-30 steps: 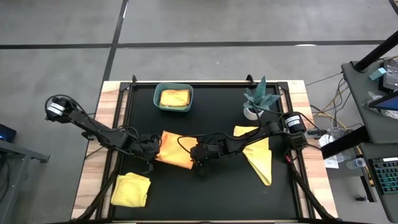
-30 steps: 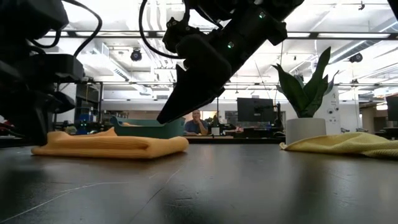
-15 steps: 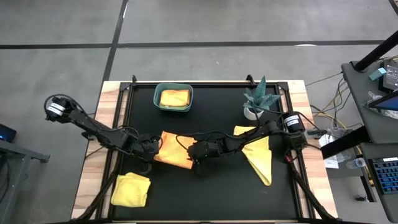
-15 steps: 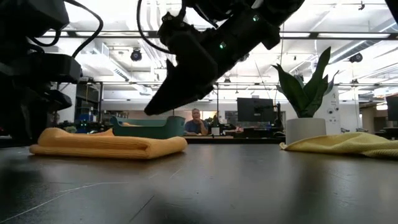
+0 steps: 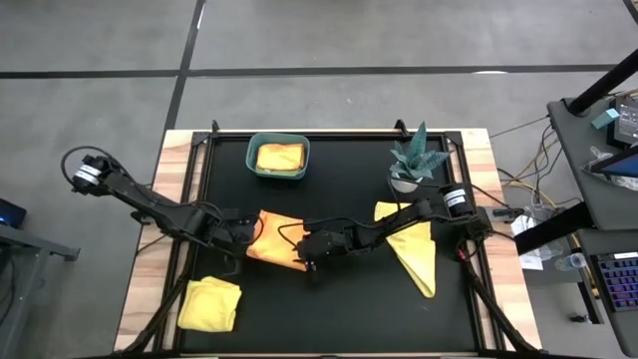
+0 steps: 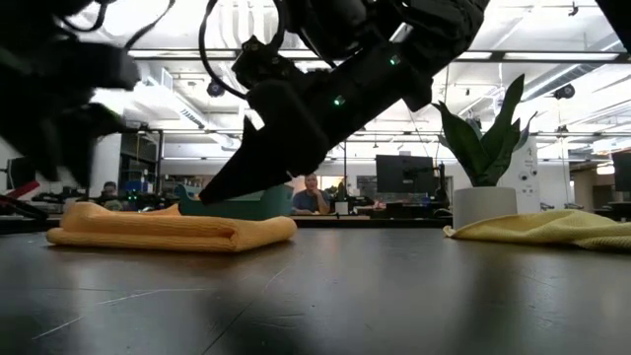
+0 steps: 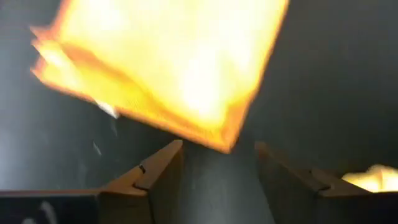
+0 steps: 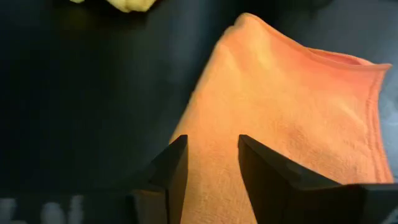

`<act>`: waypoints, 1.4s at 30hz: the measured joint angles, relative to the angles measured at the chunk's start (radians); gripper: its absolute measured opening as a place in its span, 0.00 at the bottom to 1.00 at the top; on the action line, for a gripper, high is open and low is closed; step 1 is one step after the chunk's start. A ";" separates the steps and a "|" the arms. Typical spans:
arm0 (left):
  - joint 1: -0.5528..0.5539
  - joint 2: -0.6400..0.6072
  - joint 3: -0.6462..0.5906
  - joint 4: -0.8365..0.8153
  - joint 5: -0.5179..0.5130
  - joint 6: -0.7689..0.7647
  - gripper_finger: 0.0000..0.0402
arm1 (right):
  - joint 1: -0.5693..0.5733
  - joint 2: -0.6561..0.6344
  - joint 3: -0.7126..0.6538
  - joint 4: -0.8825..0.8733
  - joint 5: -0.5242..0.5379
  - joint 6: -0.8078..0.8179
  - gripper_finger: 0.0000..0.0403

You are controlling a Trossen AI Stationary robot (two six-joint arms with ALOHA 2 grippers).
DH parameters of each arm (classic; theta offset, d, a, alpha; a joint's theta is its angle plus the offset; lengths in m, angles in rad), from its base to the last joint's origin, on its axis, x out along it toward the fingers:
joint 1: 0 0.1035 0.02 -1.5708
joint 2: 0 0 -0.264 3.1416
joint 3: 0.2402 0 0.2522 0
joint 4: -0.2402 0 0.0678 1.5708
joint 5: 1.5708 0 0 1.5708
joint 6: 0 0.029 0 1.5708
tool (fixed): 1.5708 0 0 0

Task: Fold microfiber towels
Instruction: Fold the orange microfiber cloth

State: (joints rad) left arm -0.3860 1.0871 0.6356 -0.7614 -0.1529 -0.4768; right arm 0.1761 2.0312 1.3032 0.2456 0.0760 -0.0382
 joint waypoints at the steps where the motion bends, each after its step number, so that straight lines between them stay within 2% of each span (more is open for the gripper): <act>1: 0.001 0.000 0.003 0.024 -0.037 0.013 0.44 | 0.000 0.000 0.000 0.000 -0.003 0.000 0.31; 10: 0.080 0.031 -0.008 0.128 -0.283 -0.001 0.29 | 0.000 0.000 0.000 -0.004 -0.004 -0.017 0.09; 13: 0.114 0.061 -0.008 0.181 -0.300 -0.017 0.27 | 0.000 0.000 0.000 -0.005 -0.004 -0.015 0.05; 17: 0.151 0.106 -0.008 0.265 -0.275 -0.013 0.27 | 0.000 0.000 0.000 -0.010 -0.005 -0.019 0.04; 22: 0.191 0.163 -0.010 0.260 -0.220 -0.015 0.34 | 0.000 0.000 0.000 -0.009 -0.004 -0.028 0.04; 28: 0.217 0.237 -0.011 0.257 -0.247 -0.006 0.50 | 0.000 0.000 -0.001 -0.009 -0.004 -0.027 0.04; 33: 0.223 0.293 -0.011 0.271 -0.248 -0.006 0.53 | 0.000 0.000 -0.001 -0.010 -0.004 -0.026 0.04; 37: 0.223 0.320 -0.009 0.287 -0.248 -0.003 0.45 | 0.000 0.000 -0.002 -0.010 -0.004 -0.026 0.04; 42: 0.223 0.324 -0.003 0.287 -0.248 0.033 0.27 | 0.000 0.000 -0.005 -0.011 0.002 -0.024 0.04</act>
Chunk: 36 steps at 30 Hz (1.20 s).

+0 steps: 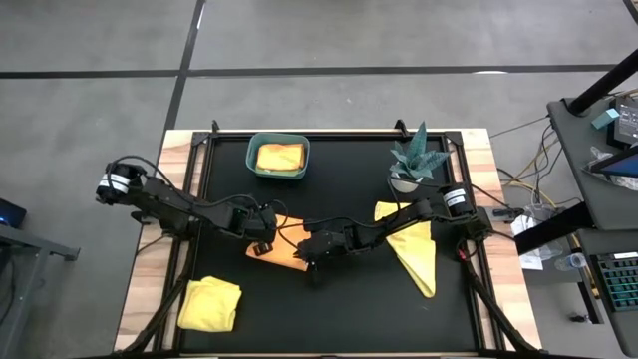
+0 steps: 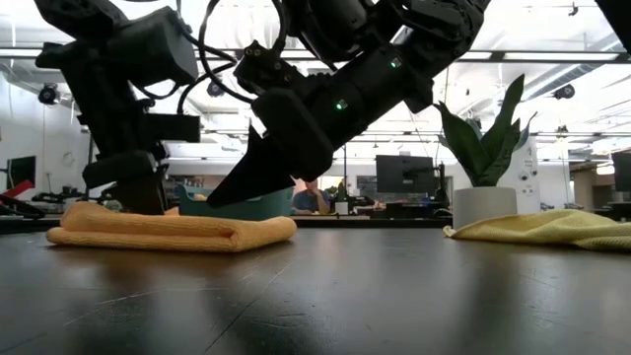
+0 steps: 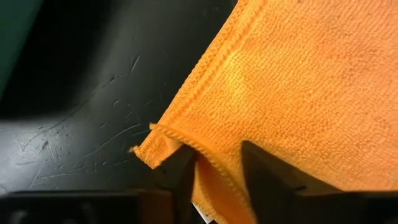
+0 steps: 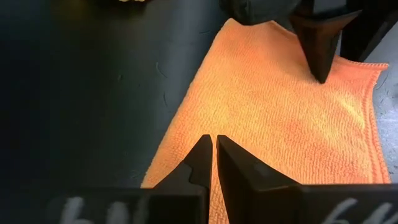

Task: Fold microfiber towels
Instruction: Fold the orange microfiber cloth

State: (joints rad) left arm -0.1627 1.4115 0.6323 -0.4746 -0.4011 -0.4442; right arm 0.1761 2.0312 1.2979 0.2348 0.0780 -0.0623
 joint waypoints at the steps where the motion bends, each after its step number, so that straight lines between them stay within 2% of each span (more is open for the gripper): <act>1: 0.000 -0.002 0.000 -0.003 0.000 0.006 0.22 | 0.000 0.000 0.000 0.000 0.001 0.001 0.04; 5: 0.000 -0.010 0.005 -0.005 0.000 0.007 0.06 | 0.000 0.000 -0.001 0.000 0.001 0.002 0.04; 7: 0.000 -0.020 0.007 -0.009 0.000 0.007 0.02 | 0.000 0.000 -0.002 0.000 0.001 0.002 0.04; 15: 0.000 -0.075 0.036 -0.096 -0.003 0.006 0.03 | 0.000 0.000 -0.003 0.001 0.001 0.002 0.04; 20: 0.000 -0.102 0.032 -0.122 -0.062 0.006 0.03 | 0.000 0.000 -0.003 0.001 0.002 0.003 0.04; 28: 0.002 -0.105 0.024 -0.135 -0.091 0.001 0.03 | -0.001 0.000 -0.004 0.001 0.003 0.003 0.04; 36: 0.008 -0.104 0.003 -0.146 -0.129 -0.074 0.03 | -0.004 0.000 -0.004 0.001 0.003 0.012 0.04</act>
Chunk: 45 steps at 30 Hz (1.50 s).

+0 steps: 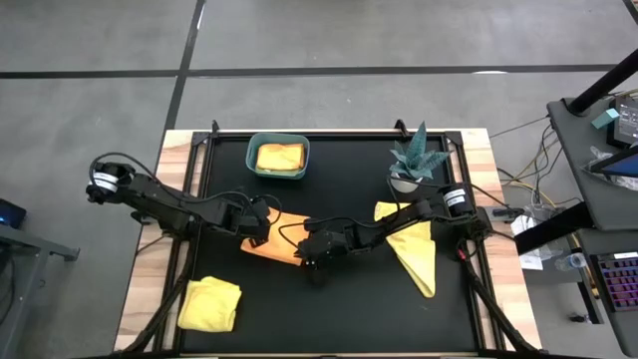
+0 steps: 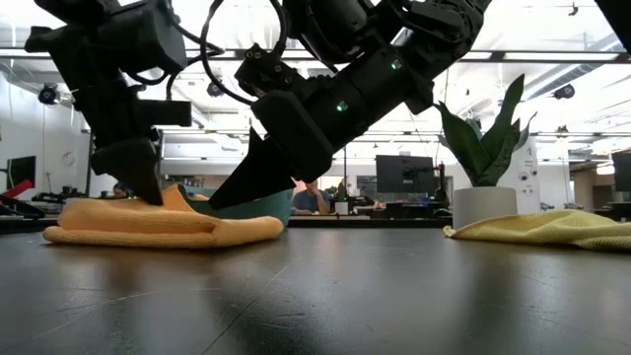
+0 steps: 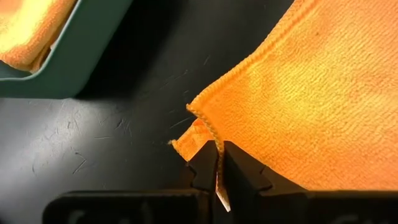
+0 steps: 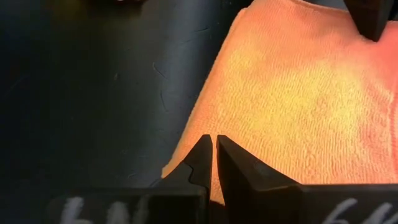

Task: Fold microfiber towels
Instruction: Fold the orange microfiber cloth

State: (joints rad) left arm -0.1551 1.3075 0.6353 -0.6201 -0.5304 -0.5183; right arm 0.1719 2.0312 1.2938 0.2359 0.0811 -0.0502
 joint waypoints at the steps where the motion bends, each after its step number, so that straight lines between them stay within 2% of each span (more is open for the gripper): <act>1: 0.000 0.000 0.000 0.000 0.000 0.000 0.04 | 0.000 0.000 0.000 0.000 0.000 0.000 0.04; 4: 0.008 0.000 0.000 0.000 0.000 -0.021 0.09 | 0.000 0.000 0.000 0.000 0.000 0.000 0.04; 11: 0.018 0.000 0.000 -0.060 -0.002 -0.026 0.29 | 0.000 0.000 -0.001 0.000 0.000 -0.002 0.04; 15: 0.018 0.000 0.001 -0.079 -0.002 -0.026 0.35 | 0.000 0.000 -0.001 0.000 0.000 -0.002 0.04; 25: 0.019 0.001 0.002 -0.079 -0.058 -0.026 0.37 | 0.000 0.000 -0.001 0.000 -0.001 0.005 0.04; 35: 0.019 -0.006 0.003 -0.084 -0.003 0.030 0.37 | 0.000 0.000 -0.001 0.000 -0.001 0.005 0.04; 45: 0.018 -0.037 0.091 -0.296 0.023 0.035 0.37 | 0.000 0.000 -0.001 0.059 -0.010 -0.021 0.04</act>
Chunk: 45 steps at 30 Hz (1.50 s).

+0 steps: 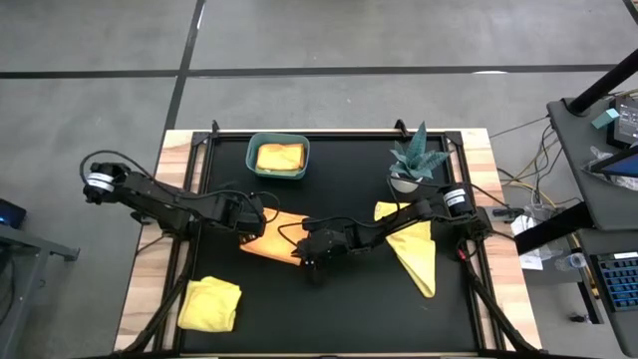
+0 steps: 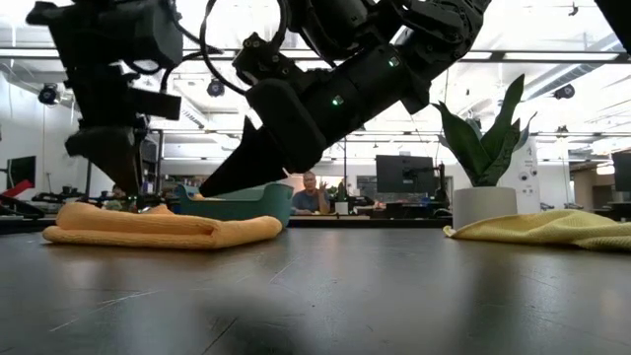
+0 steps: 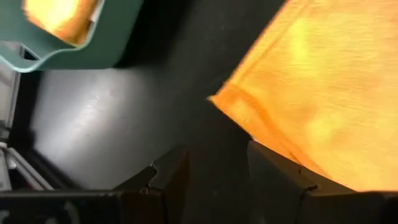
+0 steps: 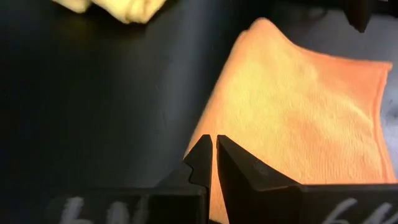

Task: Fold microfiber towels
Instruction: Fold the orange microfiber cloth

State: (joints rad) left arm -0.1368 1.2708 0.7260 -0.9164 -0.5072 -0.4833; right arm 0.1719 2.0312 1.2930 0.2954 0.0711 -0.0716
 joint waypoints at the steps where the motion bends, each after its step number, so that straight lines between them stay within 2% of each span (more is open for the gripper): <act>1: 0.000 -0.004 0.011 -0.002 0.033 0.016 0.37 | 0.000 0.000 0.000 0.008 -0.007 -0.002 0.04; 5: -0.016 -0.009 0.025 0.069 0.240 0.080 0.36 | 0.000 0.009 0.000 0.061 -0.033 -0.006 0.04; 8: -0.049 -0.007 -0.003 0.160 0.325 0.122 0.32 | 0.000 0.046 0.000 0.149 -0.053 -0.007 0.04; 16: -0.098 0.031 -0.072 0.234 0.316 0.075 0.14 | -0.008 0.125 0.008 0.237 -0.045 0.018 0.03; 23: -0.098 0.048 -0.128 0.234 0.317 0.044 0.01 | -0.029 0.130 0.011 0.118 -0.068 0.059 0.02; 27: -0.098 0.048 -0.139 0.239 0.316 0.004 0.01 | -0.046 0.119 0.014 0.041 -0.145 0.072 0.02; 32: -0.099 0.039 -0.123 0.215 0.350 -0.008 0.01 | -0.050 0.084 0.010 -0.022 -0.148 0.050 0.02; 39: -0.099 -0.013 -0.069 0.087 0.359 -0.010 0.01 | -0.048 0.018 0.009 -0.037 -0.154 0.045 0.02; 45: -0.106 -0.043 -0.053 0.146 0.381 -0.009 0.01 | -0.048 0.017 0.010 -0.013 -0.150 0.053 0.02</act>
State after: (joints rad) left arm -0.2429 1.2275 0.6732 -0.7705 -0.1266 -0.4926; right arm 0.1242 2.0481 1.3025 0.2826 -0.0792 -0.0181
